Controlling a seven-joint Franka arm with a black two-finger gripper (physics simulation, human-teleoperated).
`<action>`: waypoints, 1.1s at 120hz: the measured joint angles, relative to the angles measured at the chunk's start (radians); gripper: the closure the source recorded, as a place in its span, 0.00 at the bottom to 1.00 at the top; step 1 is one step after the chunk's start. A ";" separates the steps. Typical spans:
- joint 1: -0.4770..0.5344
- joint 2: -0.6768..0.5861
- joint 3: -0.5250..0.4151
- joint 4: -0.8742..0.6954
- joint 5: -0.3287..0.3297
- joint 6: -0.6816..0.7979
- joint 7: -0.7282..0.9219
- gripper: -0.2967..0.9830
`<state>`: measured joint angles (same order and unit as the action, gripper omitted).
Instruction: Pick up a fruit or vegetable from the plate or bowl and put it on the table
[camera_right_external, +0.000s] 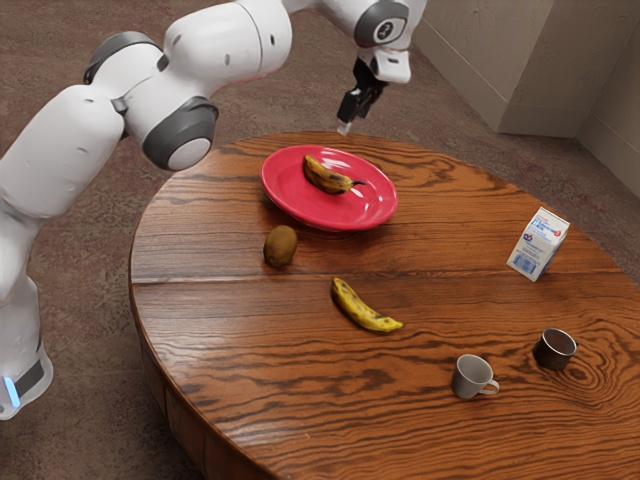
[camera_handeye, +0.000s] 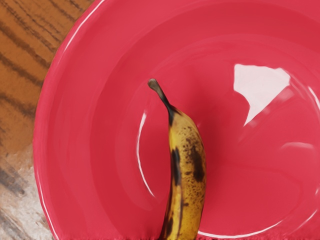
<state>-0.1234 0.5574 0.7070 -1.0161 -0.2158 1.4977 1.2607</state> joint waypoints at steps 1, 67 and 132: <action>0.001 0.000 0.000 0.000 0.000 0.000 0.002 0.23; 0.106 0.066 -0.093 -0.008 -0.001 0.009 0.076 0.23; 0.113 0.097 -0.135 -0.118 0.007 0.000 0.120 0.23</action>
<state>-0.0100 0.6543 0.5720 -1.1344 -0.2092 1.4978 1.3803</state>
